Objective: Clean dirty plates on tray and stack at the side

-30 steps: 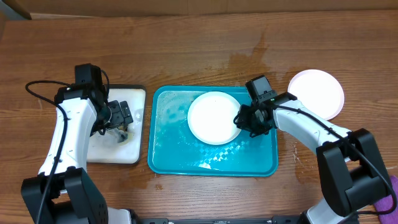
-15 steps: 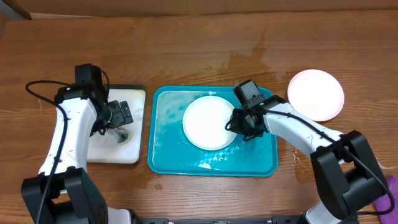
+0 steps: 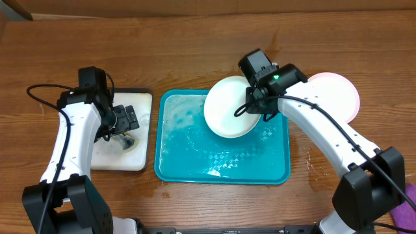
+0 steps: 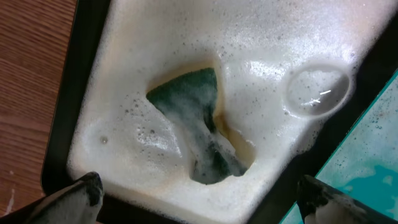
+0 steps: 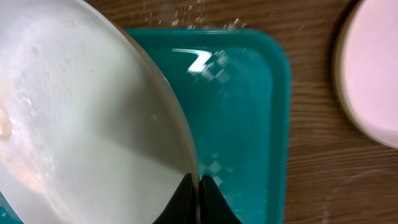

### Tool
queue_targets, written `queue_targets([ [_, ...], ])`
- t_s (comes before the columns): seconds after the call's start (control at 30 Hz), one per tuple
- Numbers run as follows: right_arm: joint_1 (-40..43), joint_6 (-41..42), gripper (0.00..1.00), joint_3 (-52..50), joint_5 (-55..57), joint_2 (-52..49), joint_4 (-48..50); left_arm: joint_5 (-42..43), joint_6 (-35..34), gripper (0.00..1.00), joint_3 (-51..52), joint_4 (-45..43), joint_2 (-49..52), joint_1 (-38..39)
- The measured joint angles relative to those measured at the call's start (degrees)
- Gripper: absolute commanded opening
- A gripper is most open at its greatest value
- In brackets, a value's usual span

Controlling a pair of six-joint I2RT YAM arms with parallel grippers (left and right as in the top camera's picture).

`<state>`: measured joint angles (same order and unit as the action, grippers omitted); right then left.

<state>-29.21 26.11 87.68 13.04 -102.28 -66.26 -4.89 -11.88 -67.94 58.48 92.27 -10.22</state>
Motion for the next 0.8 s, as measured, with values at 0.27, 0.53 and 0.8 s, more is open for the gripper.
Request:
queue_targets([
  [0.27, -10.03, -0.76, 0.04, 4.85, 14.47, 0.24, -3.96, 0.0, 0.0, 1.0, 0.0, -0.02, 0.0, 0.0],
  [0.53, -25.22, -0.33, 0.04, 4.87, 37.77, 0.26, -4.2, 0.0, 0.0, 1.0, 0.0, -0.02, 0.0, 0.0],
  [0.8, -34.93, -0.13, 0.04, 4.87, 57.92, 0.26, -3.76, 0.0, 0.0, 1.0, 0.0, -0.02, 0.0, 0.0],
])
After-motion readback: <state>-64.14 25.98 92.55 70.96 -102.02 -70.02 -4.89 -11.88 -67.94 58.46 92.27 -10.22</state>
